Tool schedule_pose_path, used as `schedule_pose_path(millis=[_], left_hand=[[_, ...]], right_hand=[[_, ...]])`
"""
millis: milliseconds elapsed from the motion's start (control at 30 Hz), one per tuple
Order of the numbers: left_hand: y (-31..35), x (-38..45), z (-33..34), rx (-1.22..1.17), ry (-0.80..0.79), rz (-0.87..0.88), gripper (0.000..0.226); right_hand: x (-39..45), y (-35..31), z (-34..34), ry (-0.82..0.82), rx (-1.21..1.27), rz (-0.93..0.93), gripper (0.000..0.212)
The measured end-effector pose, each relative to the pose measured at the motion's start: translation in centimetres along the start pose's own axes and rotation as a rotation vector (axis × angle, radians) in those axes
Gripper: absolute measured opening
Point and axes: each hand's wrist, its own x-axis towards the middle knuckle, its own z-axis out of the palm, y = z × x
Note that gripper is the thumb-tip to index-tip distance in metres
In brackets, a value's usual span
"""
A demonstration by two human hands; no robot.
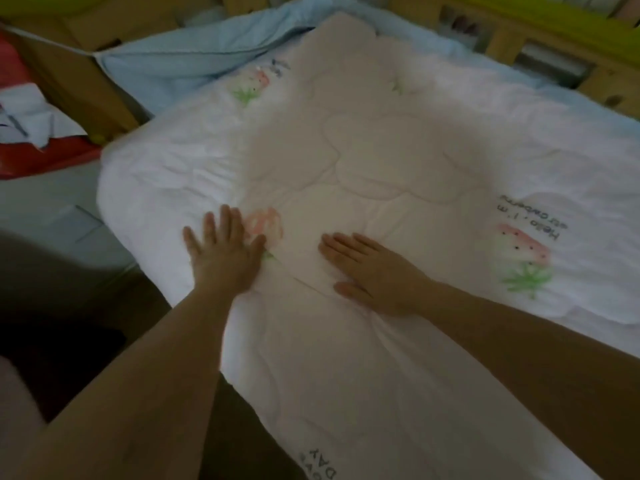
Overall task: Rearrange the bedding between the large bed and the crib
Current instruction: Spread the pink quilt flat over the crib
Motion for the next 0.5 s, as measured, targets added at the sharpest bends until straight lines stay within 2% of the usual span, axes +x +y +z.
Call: schedule_pose_path(millis=[67, 133, 200, 267, 333, 500], left_hand=[[-4.3, 2.9, -1.5, -0.038, -0.015, -0.166, 0.074], [-5.5, 5.8, -2.9, -0.085, 0.118, -0.167, 0.072], [-2.7, 8.0, -4.1, -0.097, 0.247, 0.017, 0.066], [-0.2, 10.6, -4.1, -0.113, 0.266, 0.226, 0.063], [0.4, 12.2, -3.3, -0.065, 0.236, 0.307, 0.063], [-7.5, 16.1, -1.9, -0.097, 0.230, -0.220, 0.071]], right_hand=[[5.6, 0.6, -1.6, 0.095, -0.012, 0.094, 0.074], [11.1, 1.2, -2.8, 0.175, -0.009, 0.231, 0.072], [14.9, 2.1, -3.8, 0.207, -0.003, 0.317, 0.065], [19.0, 2.8, -3.9, 0.196, -0.008, 0.353, 0.063], [20.6, 3.3, -3.5, 0.153, -0.033, 0.369, 0.063], [25.1, 3.0, -2.0, 0.146, -0.044, 0.302, 0.068]])
